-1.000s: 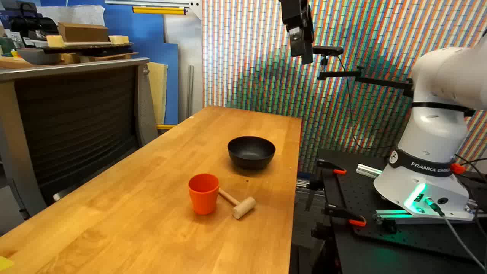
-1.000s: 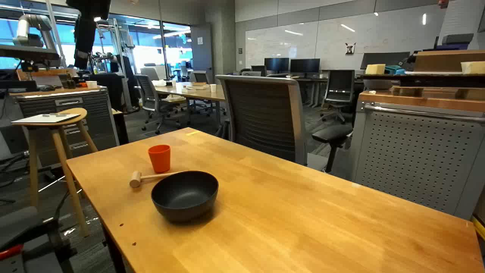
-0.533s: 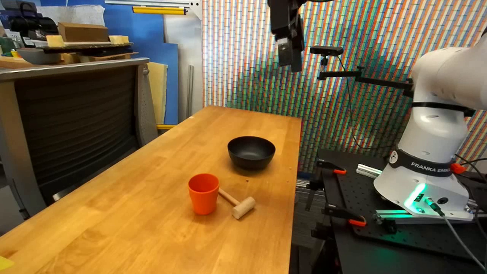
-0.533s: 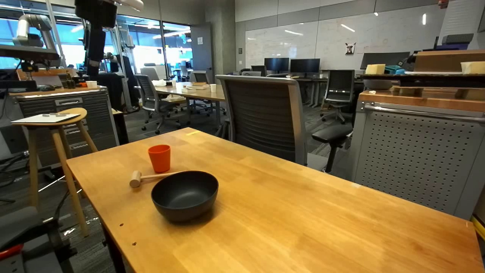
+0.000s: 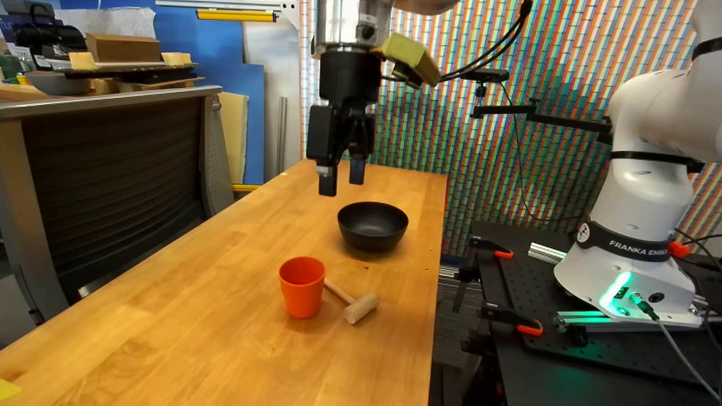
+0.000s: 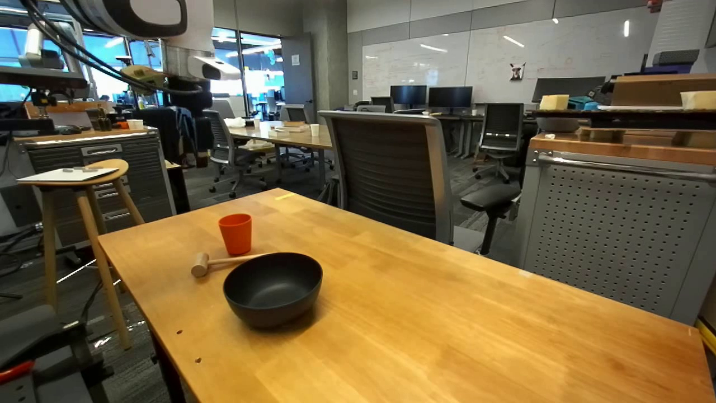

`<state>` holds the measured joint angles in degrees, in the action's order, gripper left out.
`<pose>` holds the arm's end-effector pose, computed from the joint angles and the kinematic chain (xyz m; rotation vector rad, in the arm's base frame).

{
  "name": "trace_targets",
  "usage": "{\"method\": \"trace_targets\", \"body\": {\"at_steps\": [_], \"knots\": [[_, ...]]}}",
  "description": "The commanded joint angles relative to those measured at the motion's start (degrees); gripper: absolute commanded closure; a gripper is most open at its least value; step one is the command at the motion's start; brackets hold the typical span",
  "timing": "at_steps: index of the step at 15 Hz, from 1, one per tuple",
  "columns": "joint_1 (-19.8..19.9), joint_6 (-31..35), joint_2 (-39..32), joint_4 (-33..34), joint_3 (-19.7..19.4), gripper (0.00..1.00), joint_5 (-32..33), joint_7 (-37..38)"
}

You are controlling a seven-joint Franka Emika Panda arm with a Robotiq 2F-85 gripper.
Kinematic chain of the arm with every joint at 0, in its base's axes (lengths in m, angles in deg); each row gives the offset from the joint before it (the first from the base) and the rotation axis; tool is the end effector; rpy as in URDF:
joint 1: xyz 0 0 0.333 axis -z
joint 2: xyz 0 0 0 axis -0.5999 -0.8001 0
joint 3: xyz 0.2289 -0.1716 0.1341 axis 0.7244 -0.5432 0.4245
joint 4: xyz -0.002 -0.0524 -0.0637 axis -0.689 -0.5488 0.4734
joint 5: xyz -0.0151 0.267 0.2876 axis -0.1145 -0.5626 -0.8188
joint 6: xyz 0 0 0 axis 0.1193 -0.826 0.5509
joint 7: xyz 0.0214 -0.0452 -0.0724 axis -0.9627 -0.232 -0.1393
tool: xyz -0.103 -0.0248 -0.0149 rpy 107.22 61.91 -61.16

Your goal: Put the orange cup in the black bowl

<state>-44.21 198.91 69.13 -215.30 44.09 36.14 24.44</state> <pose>0.4704 0.1779 0.3764 -2.9545 0.1811 0.0521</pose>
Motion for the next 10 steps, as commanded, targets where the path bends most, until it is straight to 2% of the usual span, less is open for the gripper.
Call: {"method": "trace_targets", "body": {"at_steps": [1,6,10], "knots": [[-1.0,4.6,-6.7,2.4,-0.5,0.00,5.5,3.1],[-2.0,6.1,-13.2,2.9,-1.7,0.00,11.5,6.0],[-4.8,8.2,-18.6,4.4,-2.6,0.00,17.1,9.3]]}}
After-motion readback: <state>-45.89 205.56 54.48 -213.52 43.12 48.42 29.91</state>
